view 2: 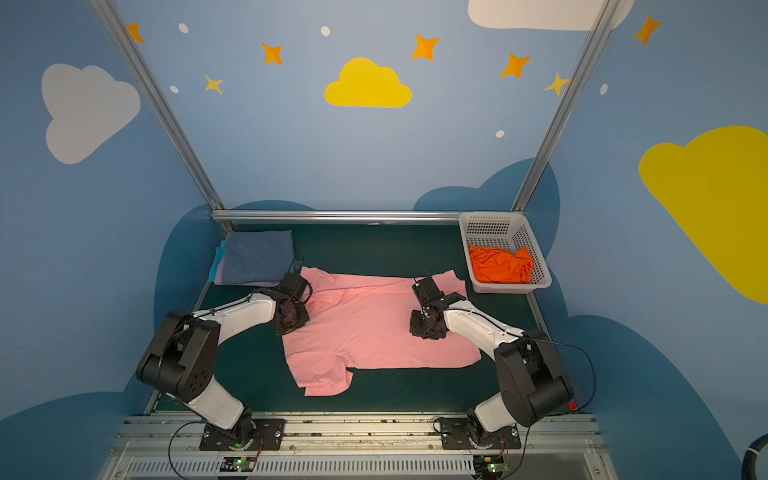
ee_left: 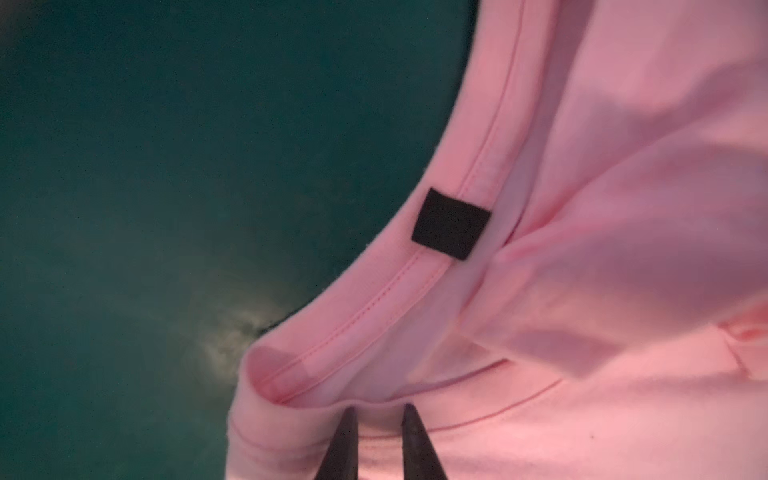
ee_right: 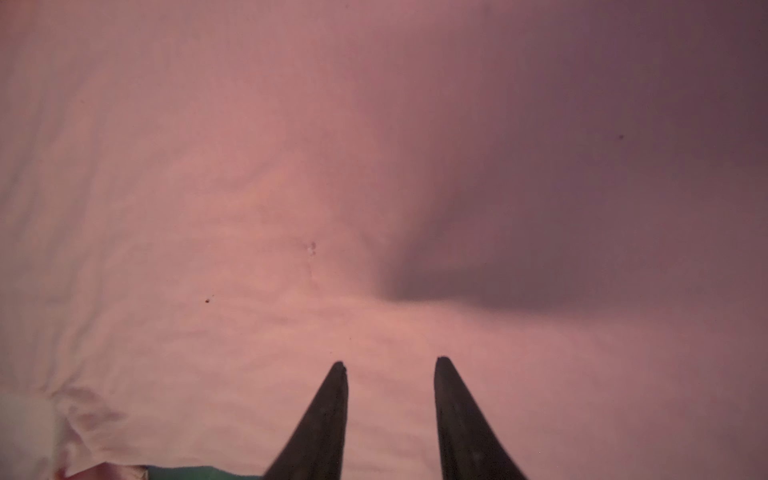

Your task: Fold and stack the t-shirts

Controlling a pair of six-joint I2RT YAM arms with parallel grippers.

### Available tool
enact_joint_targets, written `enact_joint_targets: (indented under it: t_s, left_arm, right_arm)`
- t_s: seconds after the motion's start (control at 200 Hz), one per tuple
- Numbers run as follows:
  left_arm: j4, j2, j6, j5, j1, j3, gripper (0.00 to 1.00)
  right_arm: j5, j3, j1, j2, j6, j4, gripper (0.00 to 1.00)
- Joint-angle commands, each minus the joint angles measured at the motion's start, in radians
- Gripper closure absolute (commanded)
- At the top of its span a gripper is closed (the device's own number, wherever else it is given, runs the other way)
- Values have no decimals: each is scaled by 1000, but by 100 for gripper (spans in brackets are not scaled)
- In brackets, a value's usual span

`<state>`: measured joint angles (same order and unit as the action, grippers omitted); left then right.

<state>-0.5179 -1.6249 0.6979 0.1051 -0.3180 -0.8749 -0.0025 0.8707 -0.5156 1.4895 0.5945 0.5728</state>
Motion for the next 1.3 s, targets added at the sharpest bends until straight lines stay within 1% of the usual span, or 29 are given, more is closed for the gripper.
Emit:
enact_joint_targets:
  t_s: [0.0,0.08,0.215,0.26,0.33,0.376,0.501,0.591,0.651,0.801,0.931,1.091,1.217,1.292]
  left_arm:
    - [-206,7,36,63,16,45,82]
    - [-235,31,35,74,42,66,83]
    - [-267,82,66,102,72,72,82]
    - [-274,102,72,98,73,50,79]
    - [-280,134,80,79,71,-10,70]
    - [-282,151,86,67,70,-60,65]
    - [-278,155,87,62,70,-227,59]
    - [-263,99,72,97,72,-344,58]
    - [-269,38,76,121,72,-414,60]
    - [-280,-146,58,108,77,-542,65]
    - [-232,-266,63,75,83,-576,69]
    - [-208,-378,66,50,106,-602,72]
    - [-199,-425,67,37,133,-598,75]
    - [-177,-430,72,28,145,-573,75]
  right_arm:
    - [42,29,-4,-15,18,43,63]
    - [77,65,-5,-34,8,76,60]
    - [130,171,1,-35,-28,124,49]
    - [136,220,4,-13,-37,132,45]
    - [133,316,4,44,-46,153,42]
    - [126,382,3,95,-52,172,41]
    - [117,571,2,260,-73,215,42]
    - [123,692,6,377,-85,241,42]
    - [114,765,12,447,-90,255,42]
    - [108,942,21,616,-93,325,42]
    - [137,1042,30,720,-82,375,42]
    - [130,1081,53,783,-55,384,42]
    - [112,1107,59,829,-49,386,42]
    - [105,1121,60,853,-54,389,47]
